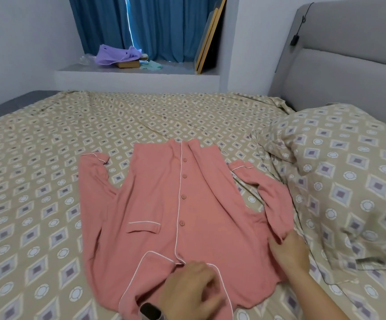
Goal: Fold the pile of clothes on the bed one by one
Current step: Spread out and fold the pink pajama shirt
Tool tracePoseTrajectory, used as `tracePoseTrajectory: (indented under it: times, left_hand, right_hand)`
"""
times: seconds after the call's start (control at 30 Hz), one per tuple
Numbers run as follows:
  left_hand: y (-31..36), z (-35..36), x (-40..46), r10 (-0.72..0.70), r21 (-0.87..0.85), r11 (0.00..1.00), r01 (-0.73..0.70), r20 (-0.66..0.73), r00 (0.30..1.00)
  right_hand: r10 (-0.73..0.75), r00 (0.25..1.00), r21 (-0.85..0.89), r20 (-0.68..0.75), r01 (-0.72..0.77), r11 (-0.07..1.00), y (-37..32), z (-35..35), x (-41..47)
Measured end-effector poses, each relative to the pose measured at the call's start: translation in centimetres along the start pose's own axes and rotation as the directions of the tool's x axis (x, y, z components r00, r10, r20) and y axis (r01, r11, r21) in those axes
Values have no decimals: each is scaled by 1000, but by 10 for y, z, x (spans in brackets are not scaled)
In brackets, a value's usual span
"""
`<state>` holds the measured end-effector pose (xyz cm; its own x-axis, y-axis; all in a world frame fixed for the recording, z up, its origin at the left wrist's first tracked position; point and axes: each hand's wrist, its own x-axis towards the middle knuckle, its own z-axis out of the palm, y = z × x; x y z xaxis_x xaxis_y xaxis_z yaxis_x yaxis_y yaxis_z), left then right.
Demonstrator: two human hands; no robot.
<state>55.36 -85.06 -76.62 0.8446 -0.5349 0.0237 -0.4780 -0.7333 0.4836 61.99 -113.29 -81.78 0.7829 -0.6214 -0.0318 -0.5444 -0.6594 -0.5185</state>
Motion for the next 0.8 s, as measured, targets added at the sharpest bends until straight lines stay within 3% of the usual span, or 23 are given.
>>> tracePoseTrajectory:
  times: [0.03, 0.1, 0.13, 0.2, 0.27, 0.33, 0.43, 0.47, 0.53, 0.6, 0.67, 0.8]
  left_hand:
    - [-1, -1, 3, 64, 18, 998, -63, -88, 994]
    - [-4, -3, 7, 139, 137, 982, -129, -64, 988]
    - [-4, -3, 8, 129, 190, 973, -131, 25, 991]
    - [-3, -1, 9, 125, 199, 968, -151, 141, 982]
    - [-3, 6, 12, 103, 179, 977, -117, 86, 991]
    - [2, 8, 14, 28, 72, 997, -31, 35, 999]
    - [7, 26, 19, 42, -72, 996, -46, -54, 998]
    - [10, 26, 20, 38, -77, 996, -38, 2, 999]
    - [9, 31, 23, 22, -27, 999, -20, 65, 998]
    - [8, 47, 31, -41, 163, 986, 24, 104, 994]
    - [2, 70, 39, -65, 193, 980, 52, 62, 996]
    - [3, 101, 44, -71, 134, 988, 72, -11, 997]
  right_hand:
    - [-19, 1000, -78, -11, 18, 997, 1, 2, 1]
    - [-46, 997, -160, -58, 36, 986, -4, 3, 2]
    - [-70, 995, -137, -76, 59, 989, -10, 3, 1]
    - [-173, 978, 37, -120, 178, 983, -30, -3, -7]
    - [-268, 956, 348, -121, 294, 890, -56, -13, -22]
    - [-330, 944, 526, 10, 276, 805, -78, -18, -41]
    - [-445, 848, 539, 288, 241, 807, -88, -6, -62]
    - [-449, 821, 514, 352, 231, 826, -87, -1, -64]
    - [-441, 842, 478, 312, 262, 838, -83, 4, -57]
    - [-361, 928, 445, 88, 288, 848, -83, 0, -36]
    - [-246, 967, 404, -59, 249, 880, -85, -5, -4]
    - [-91, 992, 211, 86, 71, 975, -87, 4, 79]
